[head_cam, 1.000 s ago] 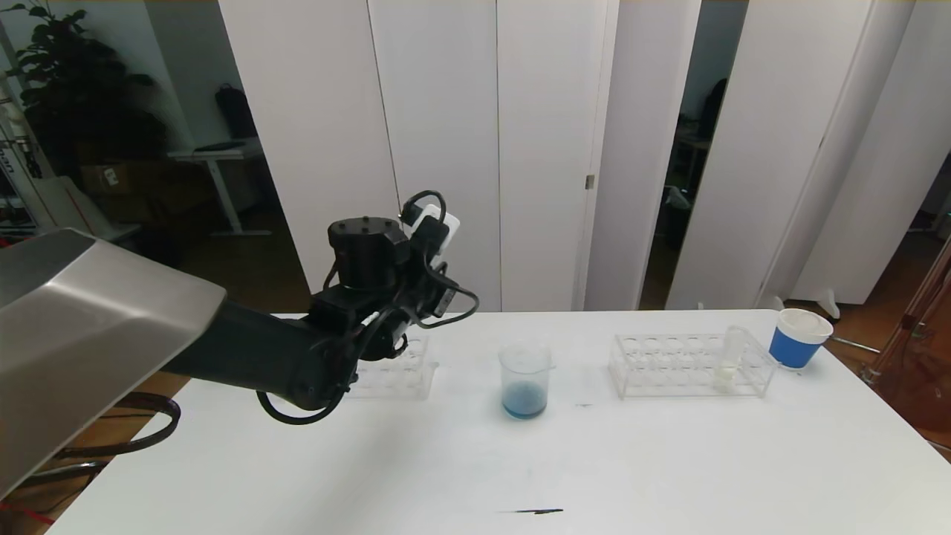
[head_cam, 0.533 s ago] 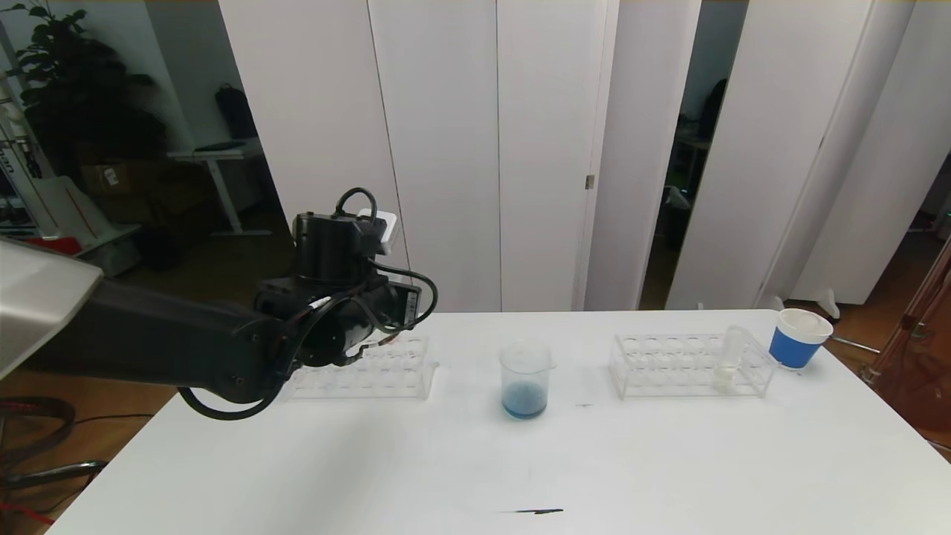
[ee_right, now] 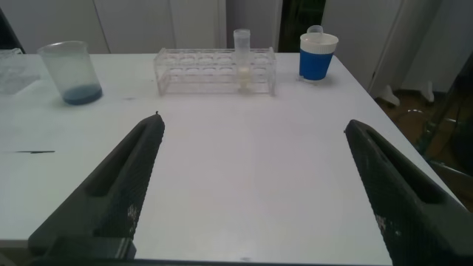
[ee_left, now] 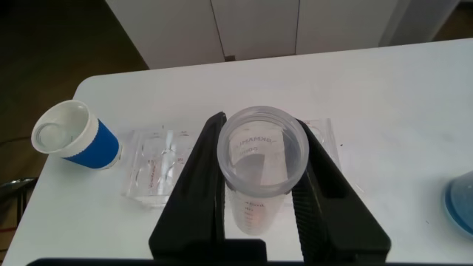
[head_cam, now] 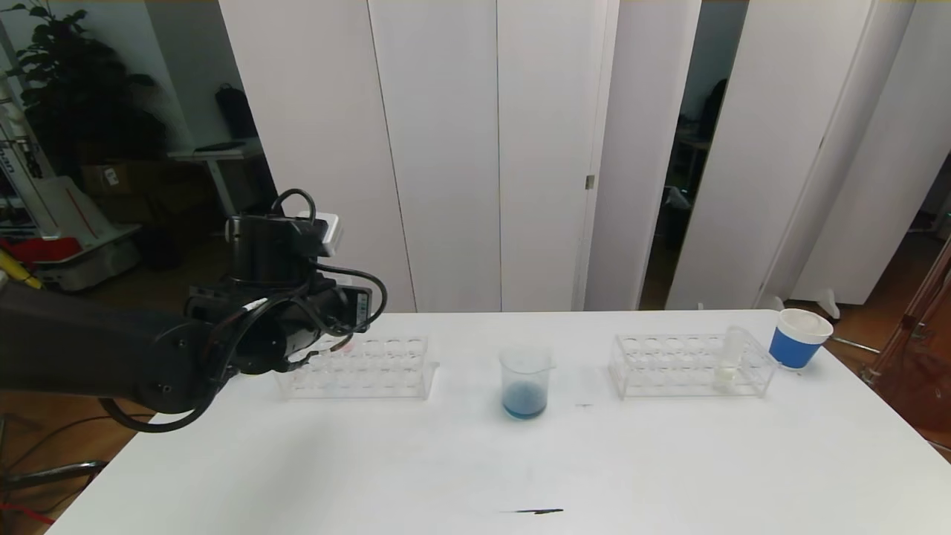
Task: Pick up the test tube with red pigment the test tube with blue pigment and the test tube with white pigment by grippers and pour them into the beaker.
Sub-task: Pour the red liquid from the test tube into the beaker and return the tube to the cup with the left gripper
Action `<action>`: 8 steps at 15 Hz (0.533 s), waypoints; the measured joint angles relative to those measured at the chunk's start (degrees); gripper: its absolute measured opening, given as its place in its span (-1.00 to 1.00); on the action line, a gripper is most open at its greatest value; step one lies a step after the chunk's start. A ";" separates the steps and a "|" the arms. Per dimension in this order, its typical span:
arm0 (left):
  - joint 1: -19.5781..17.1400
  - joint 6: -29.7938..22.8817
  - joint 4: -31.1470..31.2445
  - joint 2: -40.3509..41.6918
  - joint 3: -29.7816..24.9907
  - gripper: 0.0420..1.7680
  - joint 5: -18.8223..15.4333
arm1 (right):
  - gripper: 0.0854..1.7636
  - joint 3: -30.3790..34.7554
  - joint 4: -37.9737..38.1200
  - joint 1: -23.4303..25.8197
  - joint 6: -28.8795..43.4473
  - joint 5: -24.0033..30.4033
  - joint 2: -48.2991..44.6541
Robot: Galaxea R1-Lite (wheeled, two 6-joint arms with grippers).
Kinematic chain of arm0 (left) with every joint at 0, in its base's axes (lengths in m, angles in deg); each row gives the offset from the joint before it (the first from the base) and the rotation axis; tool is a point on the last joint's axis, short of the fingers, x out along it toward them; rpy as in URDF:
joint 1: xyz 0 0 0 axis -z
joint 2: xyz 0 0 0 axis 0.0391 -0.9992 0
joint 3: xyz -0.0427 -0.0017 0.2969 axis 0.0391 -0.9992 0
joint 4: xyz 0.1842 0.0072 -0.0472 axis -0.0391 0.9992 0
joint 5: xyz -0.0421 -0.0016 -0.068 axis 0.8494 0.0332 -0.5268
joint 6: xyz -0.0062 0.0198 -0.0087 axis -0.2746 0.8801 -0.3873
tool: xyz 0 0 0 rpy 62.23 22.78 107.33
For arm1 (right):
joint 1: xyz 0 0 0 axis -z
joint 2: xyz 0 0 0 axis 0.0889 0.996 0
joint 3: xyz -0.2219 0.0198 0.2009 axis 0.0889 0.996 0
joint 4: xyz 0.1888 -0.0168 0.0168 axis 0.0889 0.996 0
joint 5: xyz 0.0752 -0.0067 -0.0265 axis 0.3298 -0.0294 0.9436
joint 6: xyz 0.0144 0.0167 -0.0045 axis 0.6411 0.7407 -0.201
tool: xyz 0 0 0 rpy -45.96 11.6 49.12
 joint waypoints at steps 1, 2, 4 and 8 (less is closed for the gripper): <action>-1.83 0.09 -1.35 -0.11 0.72 -0.35 -0.20 | 0.98 0.00 0.00 0.00 -0.04 0.00 0.00; -3.51 0.34 -3.32 -0.62 1.95 -0.35 -0.38 | 0.98 0.00 0.02 0.00 -0.02 0.00 0.00; -7.42 1.41 -8.35 -2.96 6.08 -0.35 -0.52 | 0.98 0.00 0.00 0.00 -0.04 0.00 0.00; -15.30 5.57 -17.26 -10.76 16.46 -0.35 -0.20 | 0.98 0.00 0.02 0.00 -0.04 -0.02 0.00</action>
